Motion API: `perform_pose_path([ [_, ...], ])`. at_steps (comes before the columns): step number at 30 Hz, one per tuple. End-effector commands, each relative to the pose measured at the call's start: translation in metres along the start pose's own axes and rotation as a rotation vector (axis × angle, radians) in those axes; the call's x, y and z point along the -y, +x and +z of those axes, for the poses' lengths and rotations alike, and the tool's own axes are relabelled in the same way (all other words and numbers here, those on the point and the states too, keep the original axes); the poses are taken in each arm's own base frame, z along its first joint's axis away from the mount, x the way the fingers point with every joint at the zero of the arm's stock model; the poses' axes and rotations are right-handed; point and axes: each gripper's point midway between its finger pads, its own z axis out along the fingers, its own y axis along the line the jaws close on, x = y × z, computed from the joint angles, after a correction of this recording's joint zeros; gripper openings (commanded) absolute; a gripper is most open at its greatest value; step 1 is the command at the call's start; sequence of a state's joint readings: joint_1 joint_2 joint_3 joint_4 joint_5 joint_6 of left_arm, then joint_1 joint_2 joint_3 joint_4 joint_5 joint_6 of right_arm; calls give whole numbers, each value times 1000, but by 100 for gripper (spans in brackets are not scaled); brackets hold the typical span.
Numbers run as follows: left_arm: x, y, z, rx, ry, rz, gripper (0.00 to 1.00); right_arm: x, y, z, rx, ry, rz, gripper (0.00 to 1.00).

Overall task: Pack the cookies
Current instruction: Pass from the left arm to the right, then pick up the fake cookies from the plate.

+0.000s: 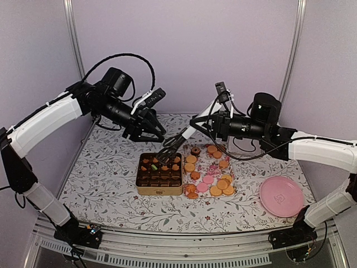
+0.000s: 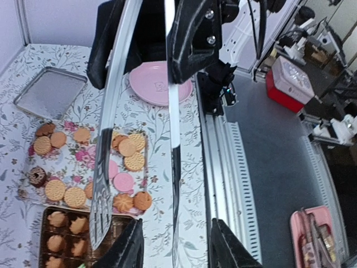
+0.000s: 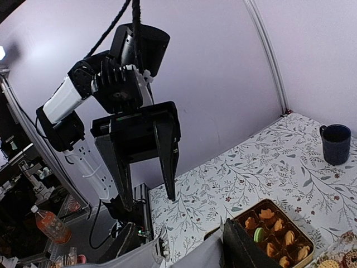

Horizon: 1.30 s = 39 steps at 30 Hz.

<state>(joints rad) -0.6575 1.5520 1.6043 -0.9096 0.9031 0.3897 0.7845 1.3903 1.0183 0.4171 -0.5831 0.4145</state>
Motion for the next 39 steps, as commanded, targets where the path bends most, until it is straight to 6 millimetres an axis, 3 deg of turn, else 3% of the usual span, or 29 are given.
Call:
perform_pose_path([
  [1,-40,9,-11,-39,-139,-17,47,14,-2,-17,31,133,-40,50],
  [6,-74,22,-41,-82,-296,-49,65,43,21,-31,-54,312,-63,51],
  [14,-121,57,-114,-77,-490,-197,68,83,52,-59,-147,542,-143,52],
  [21,-140,87,-157,-56,-592,-277,68,104,69,-52,-201,590,-159,49],
  [27,-141,98,-166,-31,-613,-300,68,118,85,-37,-282,628,-182,47],
  [31,-141,107,-164,-40,-619,-305,68,121,95,-41,-332,671,-212,47],
  [39,-139,105,-165,-29,-626,-289,67,117,104,-44,-349,710,-226,46],
])
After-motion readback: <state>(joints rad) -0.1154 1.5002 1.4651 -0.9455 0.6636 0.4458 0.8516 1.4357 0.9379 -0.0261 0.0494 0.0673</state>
